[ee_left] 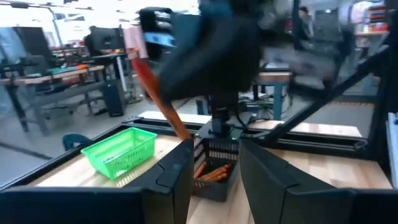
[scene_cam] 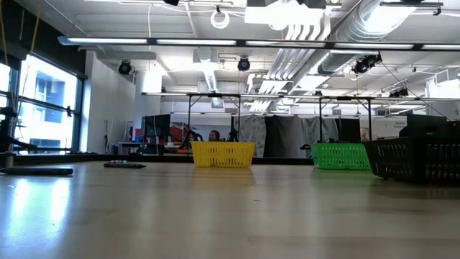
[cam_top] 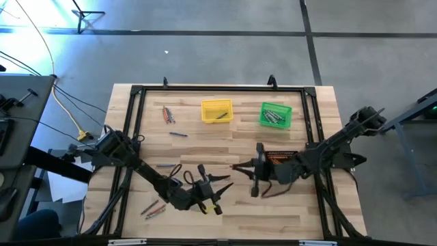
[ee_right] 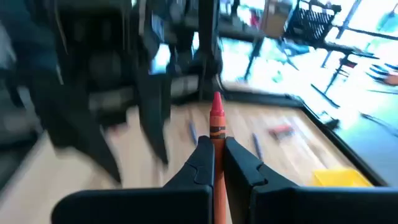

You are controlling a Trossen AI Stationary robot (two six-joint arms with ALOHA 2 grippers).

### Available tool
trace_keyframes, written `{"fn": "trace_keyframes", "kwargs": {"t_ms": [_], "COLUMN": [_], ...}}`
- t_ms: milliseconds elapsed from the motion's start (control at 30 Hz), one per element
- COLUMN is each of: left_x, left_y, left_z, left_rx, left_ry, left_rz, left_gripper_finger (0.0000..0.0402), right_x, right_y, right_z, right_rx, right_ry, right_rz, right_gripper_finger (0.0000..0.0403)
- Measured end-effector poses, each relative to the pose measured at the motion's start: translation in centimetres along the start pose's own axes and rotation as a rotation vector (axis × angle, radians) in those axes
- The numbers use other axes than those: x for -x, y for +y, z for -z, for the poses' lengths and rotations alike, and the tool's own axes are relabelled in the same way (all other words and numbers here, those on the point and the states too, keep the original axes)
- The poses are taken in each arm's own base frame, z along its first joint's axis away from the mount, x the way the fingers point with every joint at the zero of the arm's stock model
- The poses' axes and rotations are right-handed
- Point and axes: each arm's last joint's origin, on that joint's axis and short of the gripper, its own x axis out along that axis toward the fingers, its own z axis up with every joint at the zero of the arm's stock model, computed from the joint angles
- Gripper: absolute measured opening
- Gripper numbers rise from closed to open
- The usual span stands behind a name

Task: Sort crayons
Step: Put the orange crayon into the black basket

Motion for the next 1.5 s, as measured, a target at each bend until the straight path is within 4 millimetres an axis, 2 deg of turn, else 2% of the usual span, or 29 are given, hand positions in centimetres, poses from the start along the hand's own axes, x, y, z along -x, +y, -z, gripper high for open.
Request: {"fn": "trace_keyframes", "kwargs": {"t_ms": [267,367,633,1033,1200,1367,1500], "left_x": [-1.5,-2.1,-3.6,-4.5,-5.0,-5.6,-5.9], "left_y": [1.1,1.5,2.3,3.0,2.9,3.0,3.3], "left_z": [0.6,0.6,0.7,0.7,-0.2,-0.7,-0.6], "left_rx": [0.005,0.010,0.038,0.041,0.065,0.074,0.072], "left_ry": [-0.002,-0.001,-0.016,-0.017,-0.044,-0.065,-0.062], "left_rz": [0.046,0.038,0.132,0.105,0.137,0.203,0.199], "left_gripper_finger": [0.0115,0.0115,0.0118,0.0175,0.0192,0.0187,0.0161], "right_x": [0.8,0.9,1.0,0.9,0.8,0.9,0.9], "right_y": [-2.1,-2.1,-2.1,-2.1,-2.2,-2.2,-2.2], "right_z": [1.2,2.0,2.2,2.4,2.4,2.4,2.4], "right_rx": [-0.152,-0.173,-0.168,-0.156,-0.159,-0.162,-0.162], "right_ry": [-0.188,-0.214,-0.206,-0.186,-0.184,-0.184,-0.184], "right_rz": [-0.093,-0.119,-0.119,-0.121,-0.117,-0.122,-0.118], "right_gripper_finger": [0.0003,0.0003,0.0003,0.0003,0.0003,0.0003,0.0003]}}
